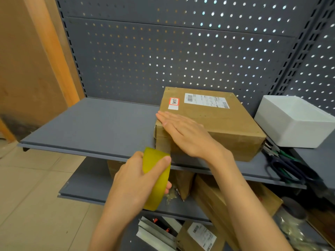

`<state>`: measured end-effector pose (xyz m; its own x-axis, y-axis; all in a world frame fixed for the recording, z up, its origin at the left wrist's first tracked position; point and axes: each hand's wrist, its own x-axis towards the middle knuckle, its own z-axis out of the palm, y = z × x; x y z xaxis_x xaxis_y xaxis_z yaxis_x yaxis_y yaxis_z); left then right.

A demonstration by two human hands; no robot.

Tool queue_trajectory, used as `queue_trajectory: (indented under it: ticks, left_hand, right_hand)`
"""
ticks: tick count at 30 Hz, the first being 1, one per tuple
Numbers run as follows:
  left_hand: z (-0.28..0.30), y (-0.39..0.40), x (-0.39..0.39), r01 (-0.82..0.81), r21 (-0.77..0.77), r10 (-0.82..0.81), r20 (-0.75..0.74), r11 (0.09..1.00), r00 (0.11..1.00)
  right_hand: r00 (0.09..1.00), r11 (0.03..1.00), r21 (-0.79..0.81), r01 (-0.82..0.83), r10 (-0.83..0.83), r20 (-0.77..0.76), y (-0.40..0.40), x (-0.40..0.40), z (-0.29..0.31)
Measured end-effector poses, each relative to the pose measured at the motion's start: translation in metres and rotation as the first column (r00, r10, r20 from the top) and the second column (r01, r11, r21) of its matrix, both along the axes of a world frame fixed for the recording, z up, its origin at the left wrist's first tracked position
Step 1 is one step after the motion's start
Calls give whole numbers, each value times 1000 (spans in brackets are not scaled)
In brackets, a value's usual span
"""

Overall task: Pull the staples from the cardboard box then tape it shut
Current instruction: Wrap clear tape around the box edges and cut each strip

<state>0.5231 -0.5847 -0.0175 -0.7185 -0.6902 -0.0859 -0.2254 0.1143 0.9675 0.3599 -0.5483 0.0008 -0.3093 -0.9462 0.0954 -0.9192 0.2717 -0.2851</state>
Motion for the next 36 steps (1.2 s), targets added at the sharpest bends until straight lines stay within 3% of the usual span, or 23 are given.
queue_trajectory:
  ticks: [9,13,36]
  left_hand:
    - [-7,5,1,-29,96,32,-31,995,999]
    - [-9,6,0,-43,125,49,-47,991,998]
    - [-11,7,3,2,204,23,-119,979,993]
  right_hand:
    - [1000,1000,-25,3,-4,-4,1,0,-2]
    - [996,998,-60,12,-17,-84,1,1,-7]
    - [988,975,-217,53,-83,-128,-2,8,-15]
